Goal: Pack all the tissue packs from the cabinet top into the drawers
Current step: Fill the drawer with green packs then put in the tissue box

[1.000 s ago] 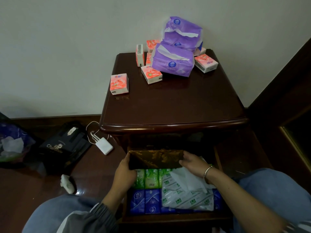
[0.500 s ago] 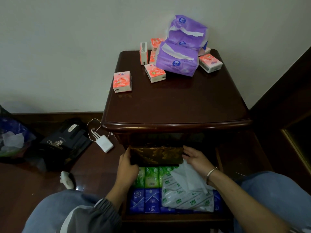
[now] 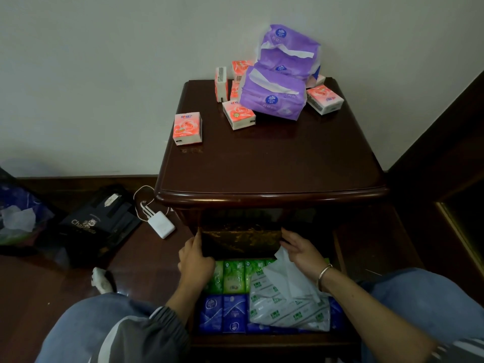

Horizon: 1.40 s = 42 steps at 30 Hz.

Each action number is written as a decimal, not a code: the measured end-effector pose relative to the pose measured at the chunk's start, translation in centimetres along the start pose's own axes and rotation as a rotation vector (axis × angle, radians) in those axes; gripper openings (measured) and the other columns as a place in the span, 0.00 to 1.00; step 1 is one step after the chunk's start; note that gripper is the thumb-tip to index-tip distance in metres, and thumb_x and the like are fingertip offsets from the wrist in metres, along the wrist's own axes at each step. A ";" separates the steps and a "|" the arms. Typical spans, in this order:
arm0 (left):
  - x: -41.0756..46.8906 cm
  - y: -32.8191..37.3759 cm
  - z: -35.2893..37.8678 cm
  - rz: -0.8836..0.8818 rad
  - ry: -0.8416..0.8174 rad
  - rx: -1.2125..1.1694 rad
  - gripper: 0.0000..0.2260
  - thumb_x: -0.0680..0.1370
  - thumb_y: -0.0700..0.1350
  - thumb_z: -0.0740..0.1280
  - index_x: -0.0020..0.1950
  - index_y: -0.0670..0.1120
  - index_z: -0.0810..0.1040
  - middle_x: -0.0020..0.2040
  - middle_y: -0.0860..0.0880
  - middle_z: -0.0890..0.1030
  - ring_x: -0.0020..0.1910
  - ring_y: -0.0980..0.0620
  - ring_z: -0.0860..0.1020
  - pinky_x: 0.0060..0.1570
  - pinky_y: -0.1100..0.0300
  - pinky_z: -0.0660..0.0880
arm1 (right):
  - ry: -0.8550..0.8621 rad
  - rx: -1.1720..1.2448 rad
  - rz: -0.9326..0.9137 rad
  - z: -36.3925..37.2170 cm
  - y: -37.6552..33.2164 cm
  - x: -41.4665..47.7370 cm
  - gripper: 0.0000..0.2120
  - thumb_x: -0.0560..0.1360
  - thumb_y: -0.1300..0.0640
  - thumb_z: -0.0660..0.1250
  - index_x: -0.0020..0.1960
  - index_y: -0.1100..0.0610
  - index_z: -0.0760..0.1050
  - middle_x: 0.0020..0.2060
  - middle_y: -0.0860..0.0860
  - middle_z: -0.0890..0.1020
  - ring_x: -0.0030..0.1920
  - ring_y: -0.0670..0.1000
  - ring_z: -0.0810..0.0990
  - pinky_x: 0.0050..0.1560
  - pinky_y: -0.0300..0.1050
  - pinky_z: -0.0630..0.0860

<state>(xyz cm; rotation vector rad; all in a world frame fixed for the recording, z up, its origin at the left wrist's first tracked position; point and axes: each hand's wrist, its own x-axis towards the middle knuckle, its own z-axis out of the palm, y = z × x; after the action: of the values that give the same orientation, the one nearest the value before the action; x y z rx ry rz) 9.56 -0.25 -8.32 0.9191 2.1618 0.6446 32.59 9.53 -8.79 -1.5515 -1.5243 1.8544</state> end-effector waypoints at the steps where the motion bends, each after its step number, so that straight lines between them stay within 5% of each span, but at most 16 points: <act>1: -0.1 0.0 0.0 -0.004 0.001 0.002 0.36 0.72 0.37 0.62 0.77 0.56 0.55 0.72 0.48 0.63 0.70 0.44 0.58 0.65 0.43 0.57 | 0.005 -0.009 -0.003 0.0 0.1 0.0 0.33 0.74 0.79 0.49 0.75 0.57 0.57 0.73 0.55 0.64 0.73 0.54 0.64 0.73 0.51 0.62; 9: -0.4 0.1 -0.1 -0.051 0.020 -0.003 0.34 0.72 0.37 0.62 0.76 0.58 0.57 0.68 0.48 0.61 0.67 0.45 0.58 0.67 0.48 0.56 | 0.000 -0.224 -0.033 -1.0 0.3 0.8 0.28 0.75 0.73 0.58 0.73 0.57 0.62 0.69 0.54 0.71 0.69 0.49 0.68 0.66 0.37 0.63; 25: -2.7 -0.6 0.2 -0.053 -0.056 0.267 0.28 0.73 0.39 0.62 0.73 0.51 0.62 0.67 0.47 0.61 0.65 0.45 0.61 0.63 0.51 0.61 | -0.068 -0.526 0.055 -0.5 2.4 -0.3 0.27 0.75 0.65 0.61 0.73 0.59 0.63 0.70 0.54 0.70 0.70 0.51 0.68 0.69 0.42 0.64; 29: -3.5 0.1 1.5 0.108 0.059 0.450 0.30 0.73 0.40 0.61 0.75 0.49 0.58 0.70 0.48 0.60 0.68 0.47 0.59 0.64 0.52 0.61 | -0.027 -0.688 0.023 -0.7 2.1 -0.2 0.25 0.75 0.59 0.62 0.72 0.53 0.66 0.68 0.54 0.71 0.68 0.54 0.70 0.70 0.46 0.66; 33: -2.7 0.0 2.0 0.365 0.054 0.624 0.26 0.78 0.45 0.58 0.76 0.50 0.57 0.75 0.50 0.59 0.75 0.50 0.55 0.67 0.52 0.59 | 0.129 -0.707 -0.124 -1.7 1.5 -0.7 0.23 0.75 0.63 0.61 0.69 0.52 0.70 0.64 0.54 0.76 0.65 0.54 0.71 0.65 0.43 0.69; 37: -2.0 -1.1 2.8 0.442 -0.091 0.790 0.26 0.81 0.51 0.52 0.78 0.51 0.48 0.79 0.52 0.49 0.77 0.52 0.48 0.73 0.46 0.51 | 0.165 -0.770 -0.158 -3.4 2.0 -1.7 0.23 0.77 0.59 0.62 0.71 0.54 0.66 0.68 0.54 0.71 0.67 0.54 0.69 0.66 0.41 0.66; 42: -2.0 -1.0 3.3 0.426 -0.083 0.856 0.26 0.82 0.54 0.51 0.78 0.50 0.49 0.79 0.52 0.50 0.77 0.52 0.50 0.73 0.42 0.44 | -0.126 -0.938 -0.085 -2.8 4.6 -3.4 0.33 0.77 0.45 0.62 0.77 0.52 0.52 0.76 0.51 0.56 0.76 0.49 0.55 0.72 0.39 0.53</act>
<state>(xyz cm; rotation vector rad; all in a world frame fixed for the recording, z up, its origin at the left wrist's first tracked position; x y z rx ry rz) 12.62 -1.87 -10.31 1.8365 2.1762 -0.1902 37.98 6.59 -10.41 -1.6428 -2.6964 1.2280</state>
